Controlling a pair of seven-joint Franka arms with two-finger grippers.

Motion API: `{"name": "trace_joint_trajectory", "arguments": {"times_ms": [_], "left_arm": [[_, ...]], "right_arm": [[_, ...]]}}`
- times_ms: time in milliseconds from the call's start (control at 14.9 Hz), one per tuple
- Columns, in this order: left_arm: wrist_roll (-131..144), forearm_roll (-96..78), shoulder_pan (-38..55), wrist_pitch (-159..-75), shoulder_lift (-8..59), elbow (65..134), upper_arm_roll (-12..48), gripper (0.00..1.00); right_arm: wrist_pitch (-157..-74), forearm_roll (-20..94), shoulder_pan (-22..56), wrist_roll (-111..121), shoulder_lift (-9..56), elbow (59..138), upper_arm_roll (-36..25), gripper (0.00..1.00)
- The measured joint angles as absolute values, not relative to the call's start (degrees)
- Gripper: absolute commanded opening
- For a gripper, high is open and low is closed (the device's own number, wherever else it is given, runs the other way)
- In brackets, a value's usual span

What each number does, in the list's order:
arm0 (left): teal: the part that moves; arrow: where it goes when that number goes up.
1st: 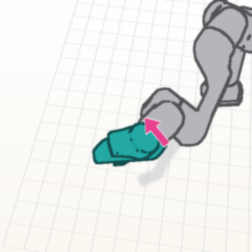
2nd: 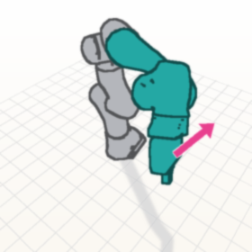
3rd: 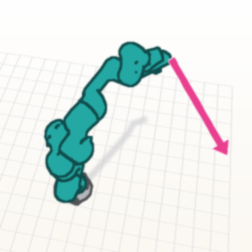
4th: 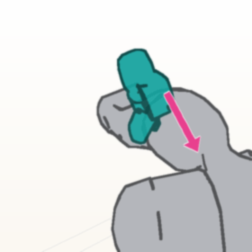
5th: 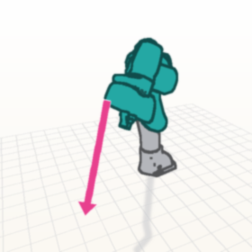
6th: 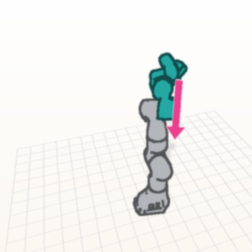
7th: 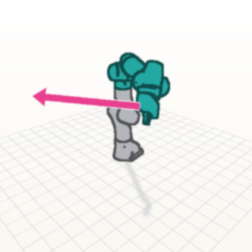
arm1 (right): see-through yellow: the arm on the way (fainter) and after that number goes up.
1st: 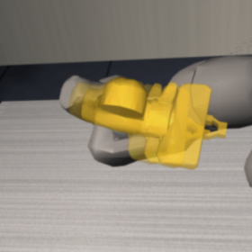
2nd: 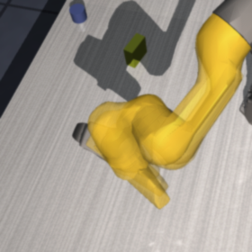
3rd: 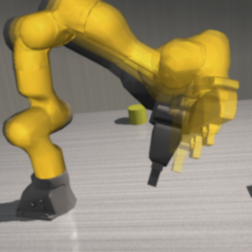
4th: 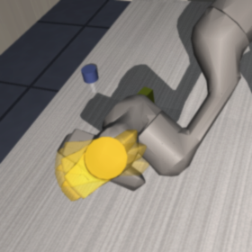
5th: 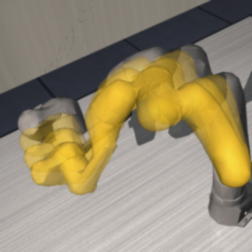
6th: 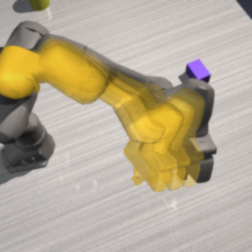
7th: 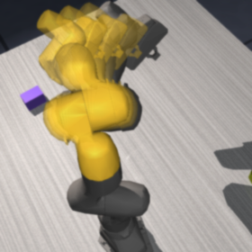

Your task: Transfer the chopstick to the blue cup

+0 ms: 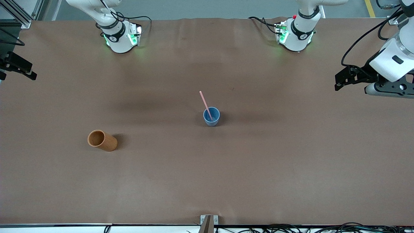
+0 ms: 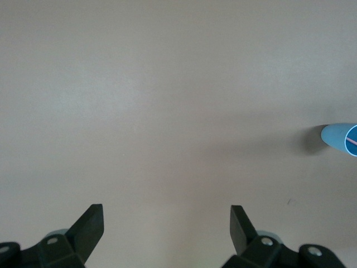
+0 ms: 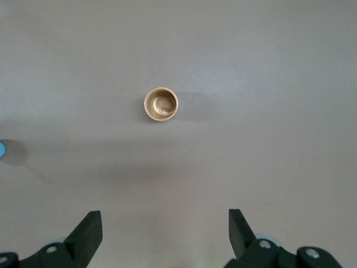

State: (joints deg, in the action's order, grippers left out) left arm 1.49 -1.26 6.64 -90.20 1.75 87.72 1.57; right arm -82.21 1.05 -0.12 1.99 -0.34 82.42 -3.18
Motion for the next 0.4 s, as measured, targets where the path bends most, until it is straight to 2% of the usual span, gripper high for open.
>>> {"name": "trace_joint_trajectory", "arguments": {"times_ms": [402], "left_arm": [[1.49, -1.26, 6.64, -90.20, 1.75, 87.70, 1.57, 1.00]], "right_arm": [[-81.80, 1.07, -0.12, 2.10, -0.34, 82.49, -3.17, 1.00]]}}
